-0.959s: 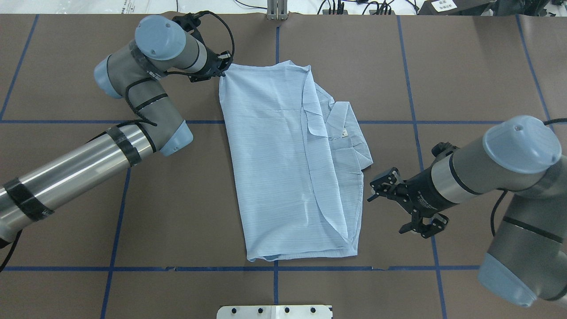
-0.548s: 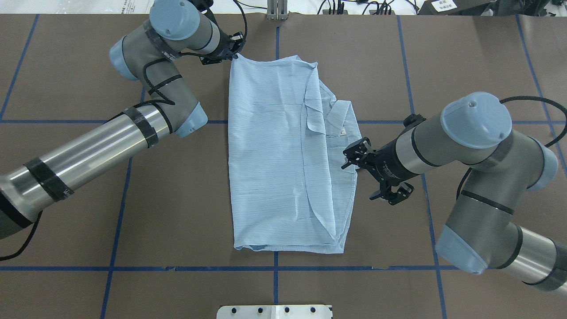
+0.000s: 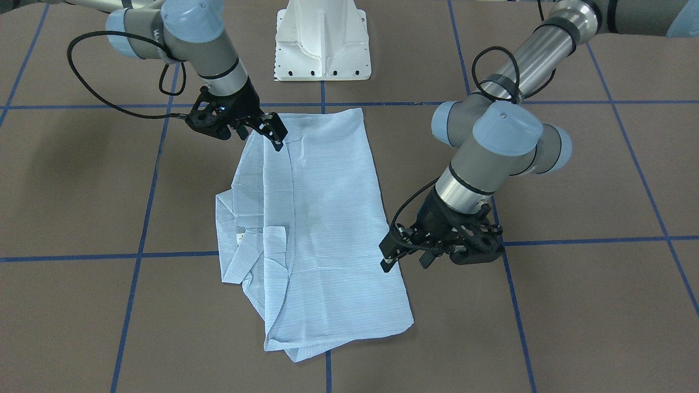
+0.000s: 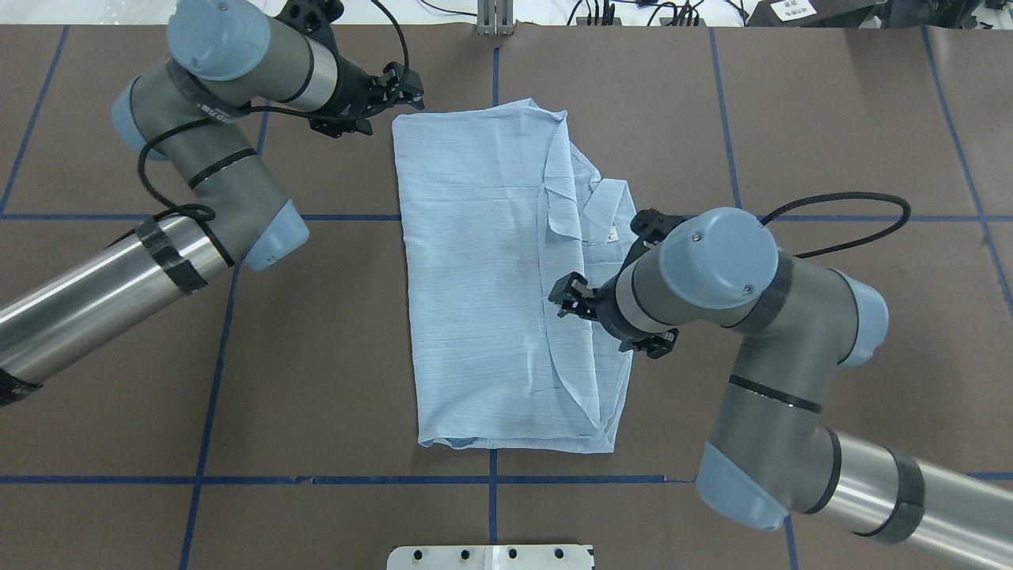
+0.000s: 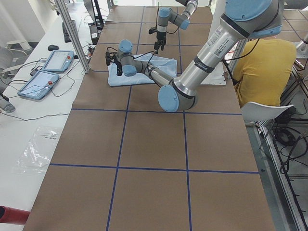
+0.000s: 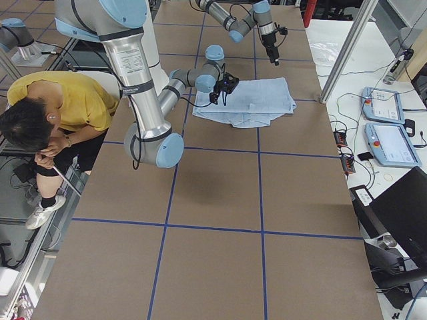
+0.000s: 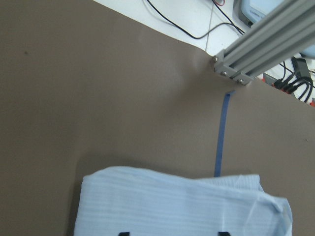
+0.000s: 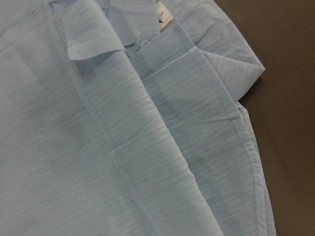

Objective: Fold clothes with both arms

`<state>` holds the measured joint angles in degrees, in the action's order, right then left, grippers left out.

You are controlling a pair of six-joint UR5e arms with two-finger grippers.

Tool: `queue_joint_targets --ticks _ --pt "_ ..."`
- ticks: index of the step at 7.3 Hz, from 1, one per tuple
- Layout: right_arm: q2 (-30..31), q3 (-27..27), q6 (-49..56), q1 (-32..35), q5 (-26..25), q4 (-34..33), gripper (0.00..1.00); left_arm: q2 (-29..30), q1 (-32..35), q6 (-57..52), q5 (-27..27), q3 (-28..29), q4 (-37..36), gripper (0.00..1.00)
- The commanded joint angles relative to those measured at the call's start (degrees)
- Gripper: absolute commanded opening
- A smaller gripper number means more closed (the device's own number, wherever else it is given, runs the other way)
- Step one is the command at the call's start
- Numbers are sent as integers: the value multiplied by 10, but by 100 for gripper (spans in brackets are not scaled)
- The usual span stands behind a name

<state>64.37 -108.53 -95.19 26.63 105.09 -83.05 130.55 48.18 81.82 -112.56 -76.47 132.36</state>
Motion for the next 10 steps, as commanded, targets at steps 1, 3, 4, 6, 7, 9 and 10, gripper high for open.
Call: queue_joint_targets --ticks 1,3,4,6,7,9,10 --pt "-15 2 207 -71 -79 -81 100 -54 4 -1 -16 -109 -47 100" --pt "-19 9 349 -93 -96 -120 100 -58 3 1 -19 -146 -95 100" --pt "-25 24 370 -105 -120 -132 100 -64 -5 10 -20 -163 -97 100" --pt "-21 43 431 -102 -121 -162 100 -77 -32 55 -17 -197 -106 100" --pt "-23 41 471 -78 -117 -183 100 -78 -32 55 -18 -200 -114 100" --pt "-18 43 523 -28 -97 -185 100 -78 -32 55 -18 -222 -138 100" --pt "12 33 532 -13 -92 -183 100 -77 -32 55 -19 -240 -159 100"
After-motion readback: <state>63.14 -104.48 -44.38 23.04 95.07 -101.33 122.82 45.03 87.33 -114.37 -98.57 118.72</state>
